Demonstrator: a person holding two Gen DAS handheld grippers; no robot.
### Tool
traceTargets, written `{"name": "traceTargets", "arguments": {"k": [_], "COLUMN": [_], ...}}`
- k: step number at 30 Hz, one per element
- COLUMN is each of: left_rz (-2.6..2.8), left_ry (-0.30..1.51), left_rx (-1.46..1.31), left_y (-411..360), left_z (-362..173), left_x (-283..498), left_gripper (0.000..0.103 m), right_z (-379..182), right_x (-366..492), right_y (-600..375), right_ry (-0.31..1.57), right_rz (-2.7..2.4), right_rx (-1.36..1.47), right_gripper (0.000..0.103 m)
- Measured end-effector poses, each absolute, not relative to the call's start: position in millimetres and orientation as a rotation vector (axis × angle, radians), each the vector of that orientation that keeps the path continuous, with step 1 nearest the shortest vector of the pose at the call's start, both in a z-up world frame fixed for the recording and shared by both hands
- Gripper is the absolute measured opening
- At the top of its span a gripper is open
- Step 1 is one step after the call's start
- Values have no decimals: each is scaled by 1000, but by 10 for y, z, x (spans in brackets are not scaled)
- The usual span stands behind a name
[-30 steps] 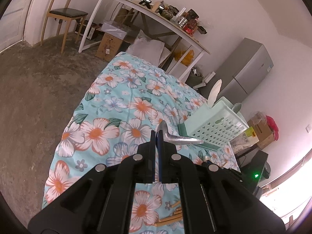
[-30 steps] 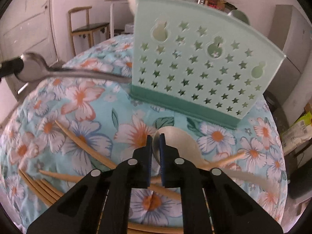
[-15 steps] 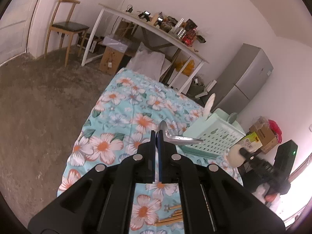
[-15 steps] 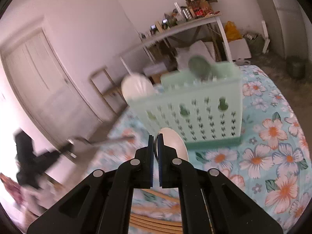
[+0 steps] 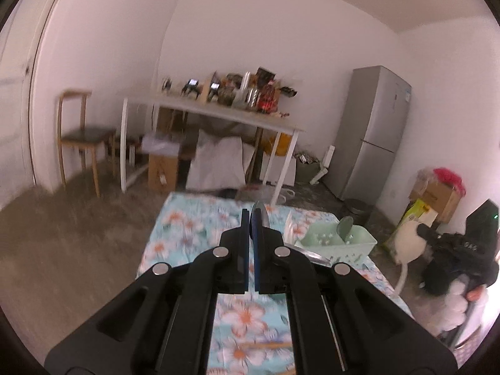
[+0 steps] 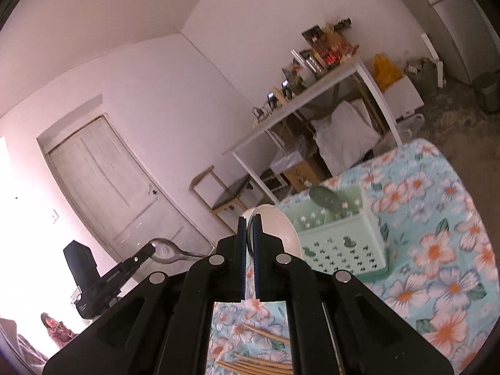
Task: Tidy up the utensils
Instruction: 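Carry the ladle with the right tool while the left tool carries the spoon toward the holder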
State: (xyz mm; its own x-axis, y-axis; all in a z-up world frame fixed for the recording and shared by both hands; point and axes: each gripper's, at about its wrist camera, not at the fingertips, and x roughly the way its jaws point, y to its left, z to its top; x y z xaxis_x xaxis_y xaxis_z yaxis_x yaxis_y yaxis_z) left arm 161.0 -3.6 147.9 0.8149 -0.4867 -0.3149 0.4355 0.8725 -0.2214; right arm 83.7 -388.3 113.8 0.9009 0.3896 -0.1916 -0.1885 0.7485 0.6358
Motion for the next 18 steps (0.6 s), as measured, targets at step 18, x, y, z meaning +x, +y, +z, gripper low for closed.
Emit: {"name": "traceTargets", "arguments": {"k": [18], "left_rz": [-388], "left_ry": [121], "left_rx": [414], "left_y": [-1470], "left_z": [1752], "left_x": [1764], "left_gripper": [1], "right_z": [1337], "right_x": [619], "right_y": [-4249], "right_ry": [208], "right_rz": [370], "right_rx": [676], "right_gripper": [4]}}
